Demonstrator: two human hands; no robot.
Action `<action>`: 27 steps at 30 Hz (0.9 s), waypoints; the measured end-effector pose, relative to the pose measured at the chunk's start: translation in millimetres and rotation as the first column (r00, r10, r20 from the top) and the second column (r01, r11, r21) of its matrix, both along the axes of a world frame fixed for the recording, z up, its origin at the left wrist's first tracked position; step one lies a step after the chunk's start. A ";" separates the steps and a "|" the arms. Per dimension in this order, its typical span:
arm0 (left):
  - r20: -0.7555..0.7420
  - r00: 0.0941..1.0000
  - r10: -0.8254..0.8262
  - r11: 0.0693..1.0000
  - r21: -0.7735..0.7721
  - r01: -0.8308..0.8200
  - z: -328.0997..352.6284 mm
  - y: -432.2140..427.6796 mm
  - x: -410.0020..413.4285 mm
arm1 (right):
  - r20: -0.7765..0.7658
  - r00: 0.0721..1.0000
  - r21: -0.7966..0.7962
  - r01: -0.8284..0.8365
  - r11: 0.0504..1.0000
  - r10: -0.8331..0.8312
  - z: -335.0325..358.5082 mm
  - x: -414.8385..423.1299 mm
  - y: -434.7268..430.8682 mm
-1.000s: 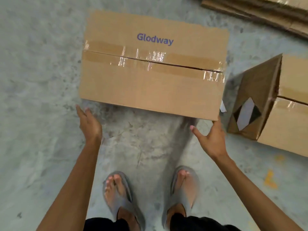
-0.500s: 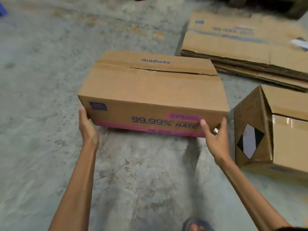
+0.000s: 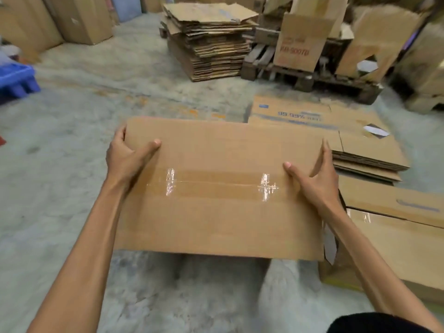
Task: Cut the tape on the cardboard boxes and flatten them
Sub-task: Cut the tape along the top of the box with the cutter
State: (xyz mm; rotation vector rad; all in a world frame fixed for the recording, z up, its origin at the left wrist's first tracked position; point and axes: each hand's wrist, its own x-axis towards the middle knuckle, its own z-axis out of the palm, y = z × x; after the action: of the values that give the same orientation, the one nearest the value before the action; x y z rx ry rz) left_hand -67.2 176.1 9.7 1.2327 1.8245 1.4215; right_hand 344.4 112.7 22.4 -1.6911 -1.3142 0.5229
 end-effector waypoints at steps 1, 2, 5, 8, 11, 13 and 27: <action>-0.063 0.998 0.004 0.999 -0.048 -0.007 -0.9 5.0 2.2 | 0.045 0.999 -0.054 0.002 0.999 0.000 -2.8 0.4 2.2; -0.130 0.992 -0.005 0.995 -0.095 -0.007 -4.2 12.4 2.9 | 0.077 0.997 -0.109 0.007 0.994 0.002 -8.0 0.2 5.8; -0.281 0.955 -0.092 0.975 -0.219 0.030 -23.7 32.7 2.1 | 0.130 0.991 -0.254 0.023 0.967 0.011 -35.4 -8.2 19.4; -0.431 0.878 -0.206 0.932 -0.361 0.041 -69.0 41.4 6.3 | 0.194 0.979 -0.385 0.023 0.923 0.057 -81.4 -22.4 29.6; -0.637 0.722 -0.271 0.894 -0.444 -0.056 -111.7 43.5 17.8 | 0.265 0.960 -0.452 0.044 0.891 0.087 -118.1 -22.6 41.4; -0.695 0.673 -0.253 0.907 -0.412 -0.086 -118.4 45.3 22.7 | 0.232 0.965 -0.447 -0.007 0.894 0.123 -122.2 -13.9 45.1; -0.728 0.680 -0.086 0.873 -0.384 -0.300 -125.8 33.6 36.4 | 0.696 0.651 -0.537 0.190 0.822 0.304 -217.5 57.8 -19.6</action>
State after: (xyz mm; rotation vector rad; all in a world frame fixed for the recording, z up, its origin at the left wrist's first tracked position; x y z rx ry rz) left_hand -30.8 209.7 -116.1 1.5463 2.6076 0.4118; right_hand 402.2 93.1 -195.1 -2.5603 -1.9555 0.2243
